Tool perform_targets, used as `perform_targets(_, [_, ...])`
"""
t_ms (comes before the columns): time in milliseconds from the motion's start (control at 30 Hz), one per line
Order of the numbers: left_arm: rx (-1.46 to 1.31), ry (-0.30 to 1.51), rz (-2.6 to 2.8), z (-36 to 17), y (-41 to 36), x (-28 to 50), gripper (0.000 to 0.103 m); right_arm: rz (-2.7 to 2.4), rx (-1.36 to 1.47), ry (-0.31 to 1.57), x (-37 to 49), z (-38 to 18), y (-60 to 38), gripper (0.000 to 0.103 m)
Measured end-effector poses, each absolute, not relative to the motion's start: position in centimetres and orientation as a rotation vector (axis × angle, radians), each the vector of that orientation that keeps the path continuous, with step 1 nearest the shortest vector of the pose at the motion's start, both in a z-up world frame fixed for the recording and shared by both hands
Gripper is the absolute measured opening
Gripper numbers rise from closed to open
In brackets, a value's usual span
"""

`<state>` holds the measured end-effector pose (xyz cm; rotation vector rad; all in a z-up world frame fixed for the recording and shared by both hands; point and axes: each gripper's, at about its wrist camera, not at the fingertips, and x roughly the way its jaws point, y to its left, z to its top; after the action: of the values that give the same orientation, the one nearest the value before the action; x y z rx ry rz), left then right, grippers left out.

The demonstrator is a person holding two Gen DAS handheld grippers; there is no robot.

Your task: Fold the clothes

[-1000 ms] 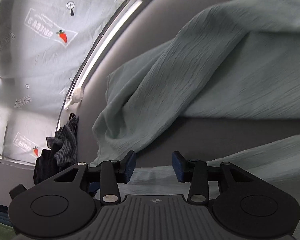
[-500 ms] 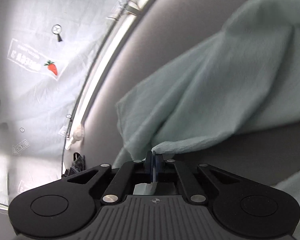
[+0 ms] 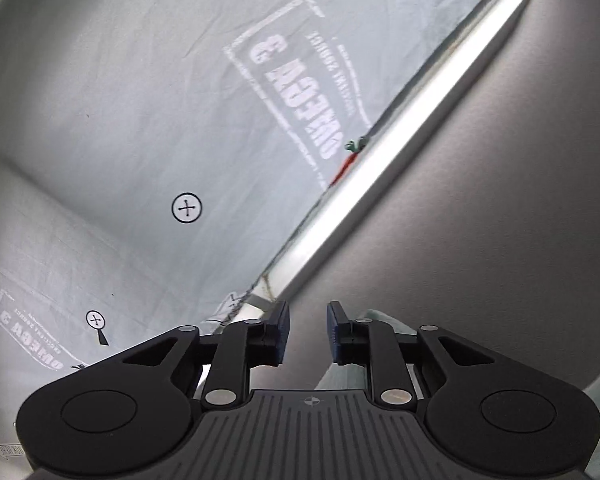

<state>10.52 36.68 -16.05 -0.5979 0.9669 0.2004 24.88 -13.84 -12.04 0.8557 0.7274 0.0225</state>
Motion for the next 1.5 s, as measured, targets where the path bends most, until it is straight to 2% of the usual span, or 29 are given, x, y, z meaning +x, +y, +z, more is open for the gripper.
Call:
perform_targets(33, [-0.592, 0.966, 0.199, -16.0, 36.6, 10.6, 0.067, 0.049, 0.828, 0.753, 23.8, -12.4, -13.5, 0.053])
perform_targets(133, [-0.567, 0.971, 0.196, -15.9, 36.1, 11.3, 0.069, 0.143, 0.731, 0.851, 21.0, -13.7, -11.4, 0.053])
perform_targets(233, [-0.556, 0.973, 0.196, -15.8, 35.9, 11.4, 0.070, 0.191, 0.754, 0.912, 19.5, -15.2, -9.0, 0.053])
perform_targets(500, [-0.554, 0.969, 0.187, -15.7, 35.9, 11.3, 0.072, 0.098, 0.723, 1.008, 22.7, -17.0, -6.5, 0.052])
perform_targets(533, [-0.554, 0.968, 0.188, -15.6, 35.9, 11.2, 0.072, 0.084, 0.725, 1.005, 23.1, -17.1, -6.5, 0.045])
perform_targets(567, [-0.553, 0.967, 0.188, -15.6, 35.9, 11.2, 0.073, 0.079, 0.734, 1.004, 23.5, -17.2, -6.6, 0.023])
perform_targets(633, [-0.553, 0.966, 0.186, -15.6, 35.8, 11.2, 0.073, 0.107, 0.765, 1.017, 24.7, -17.3, -6.6, 0.003])
perform_targets(700, [-0.555, 0.968, 0.183, -15.6, 35.9, 11.2, 0.073, 0.144, 0.769, 0.983, 26.3, -16.5, -6.6, 0.003])
perform_targets(800, [-0.561, 0.975, 0.175, -15.4, 36.1, 11.2, 0.073, 0.207, 0.731, 0.772, 28.7, -12.7, -6.8, 0.004])
perform_targets(833, [-0.562, 0.977, 0.171, -15.4, 36.2, 11.2, 0.073, 0.233, 0.753, 0.698, 29.4, -11.7, -7.4, 0.009])
perform_targets(900, [-0.572, 0.976, 0.160, -15.1, 36.4, 11.4, 0.073, 0.233, 0.768, 0.620, 31.2, -10.1, -8.2, 0.043])
perform_targets(933, [-0.582, 0.971, 0.157, -15.0, 36.5, 11.5, 0.073, 0.207, 0.733, 0.639, 31.9, -9.6, -8.3, 0.067])
perform_targets(1033, [-0.609, 0.945, 0.137, -14.2, 36.8, 12.6, 0.073, 0.164, 0.626, 0.653, 31.4, -9.1, -9.5, 0.068])
perform_targets(1200, [-0.589, 0.900, 0.099, -13.5, 36.8, 16.7, 0.073, 0.134, 0.620, 0.738, 24.6, -11.7, -12.7, 0.069])
perform_targets(1500, [-0.756, 0.934, 0.018, -16.2, 37.1, 25.8, 0.072, -0.081, 0.634, 0.909, 11.5, -15.4, -19.7, 0.069])
